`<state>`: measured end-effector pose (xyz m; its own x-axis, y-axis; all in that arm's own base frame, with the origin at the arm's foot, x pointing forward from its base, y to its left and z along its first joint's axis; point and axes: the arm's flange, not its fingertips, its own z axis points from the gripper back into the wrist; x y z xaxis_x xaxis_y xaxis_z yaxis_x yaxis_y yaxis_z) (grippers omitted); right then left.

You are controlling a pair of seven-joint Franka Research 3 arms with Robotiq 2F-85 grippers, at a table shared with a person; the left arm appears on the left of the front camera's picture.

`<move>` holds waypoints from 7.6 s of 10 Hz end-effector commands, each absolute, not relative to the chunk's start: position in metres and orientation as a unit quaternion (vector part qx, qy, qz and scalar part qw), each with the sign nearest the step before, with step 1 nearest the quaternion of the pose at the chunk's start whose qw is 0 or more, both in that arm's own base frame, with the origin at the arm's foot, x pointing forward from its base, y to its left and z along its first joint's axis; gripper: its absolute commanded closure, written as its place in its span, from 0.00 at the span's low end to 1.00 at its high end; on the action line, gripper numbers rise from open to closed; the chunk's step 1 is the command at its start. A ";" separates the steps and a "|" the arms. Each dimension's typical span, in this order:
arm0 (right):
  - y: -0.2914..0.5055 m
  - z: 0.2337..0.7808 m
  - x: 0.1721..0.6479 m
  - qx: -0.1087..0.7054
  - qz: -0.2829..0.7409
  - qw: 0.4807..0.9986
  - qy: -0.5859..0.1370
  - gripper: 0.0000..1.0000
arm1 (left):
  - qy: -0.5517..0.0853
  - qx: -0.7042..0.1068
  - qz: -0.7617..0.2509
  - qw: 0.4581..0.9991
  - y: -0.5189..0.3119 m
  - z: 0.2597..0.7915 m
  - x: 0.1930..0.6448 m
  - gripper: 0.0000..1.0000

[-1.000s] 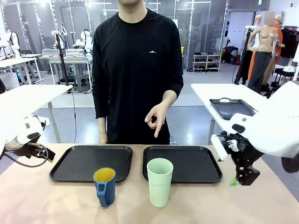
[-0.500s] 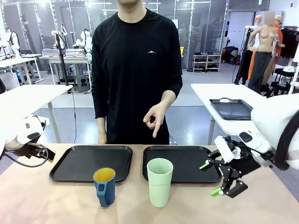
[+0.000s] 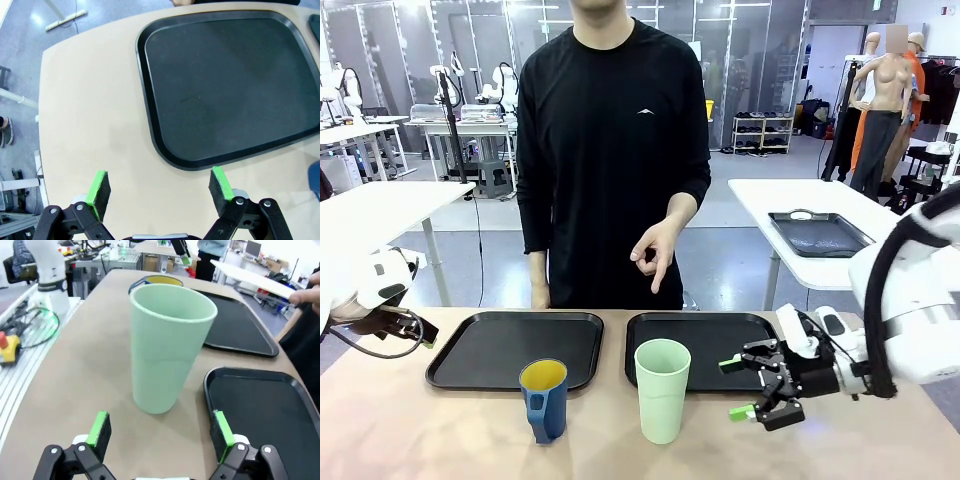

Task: Sort and store the cups by type.
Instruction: Pick up the Reusable plastic cup, then place the picked Reusable plastic cup into the Flat Tray indicated by the person.

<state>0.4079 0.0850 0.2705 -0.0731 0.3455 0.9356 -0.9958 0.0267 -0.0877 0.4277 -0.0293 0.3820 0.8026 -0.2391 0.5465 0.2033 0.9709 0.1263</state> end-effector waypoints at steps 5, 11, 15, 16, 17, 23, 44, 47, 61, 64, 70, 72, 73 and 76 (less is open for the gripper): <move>0.095 0.267 0.434 0.394 0.575 0.560 -0.449 0.00 | -0.292 0.030 -0.116 0.949 -0.029 0.382 0.428 0.00; 0.111 0.253 0.440 0.444 0.583 0.539 -0.415 0.00 | -0.292 0.030 -0.116 0.949 -0.029 0.382 0.428 0.00; 0.135 0.232 0.443 0.477 0.577 0.523 -0.407 0.00 | -0.292 0.030 -0.116 0.949 -0.029 0.382 0.428 0.00; 0.140 0.228 0.443 0.482 0.576 0.520 -0.406 0.00 | -0.292 0.030 -0.116 0.949 -0.029 0.382 0.428 0.00; 0.144 0.226 0.443 0.487 0.573 0.516 -0.409 0.00 | -0.292 0.030 -0.116 0.949 -0.029 0.382 0.428 0.00; 0.169 0.218 0.448 0.511 0.559 0.493 -0.429 0.00 | -0.292 0.030 -0.116 0.949 -0.029 0.382 0.428 0.00; 0.186 0.293 0.417 0.502 0.547 0.494 -0.452 0.76 | -0.292 0.030 -0.116 0.949 -0.029 0.382 0.428 0.00; 0.187 0.301 0.410 0.502 0.553 0.497 -0.442 0.76 | -0.292 0.030 -0.116 0.949 -0.029 0.382 0.428 0.00; 0.185 0.301 0.410 0.501 0.556 0.484 -0.454 0.76 | -0.292 0.030 -0.116 0.949 -0.029 0.382 0.428 0.00; 0.185 0.301 0.410 0.501 0.556 0.484 -0.454 0.76 | -0.292 0.030 -0.116 0.949 -0.029 0.382 0.428 0.00; 0.185 0.301 0.410 0.501 0.556 0.484 -0.454 0.76 | -0.292 0.030 -0.116 0.949 -0.029 0.382 0.428 0.00; 0.185 0.301 0.410 0.501 0.556 0.484 -0.454 0.76 | -0.292 0.030 -0.116 0.949 -0.029 0.382 0.428 0.00; 0.185 0.301 0.410 0.501 0.556 0.484 -0.454 0.76 | -0.292 0.030 -0.116 0.949 -0.029 0.382 0.428 0.00; 0.185 0.301 0.410 0.501 0.556 0.484 -0.454 0.76 | -0.292 0.030 -0.116 0.949 -0.029 0.382 0.428 0.00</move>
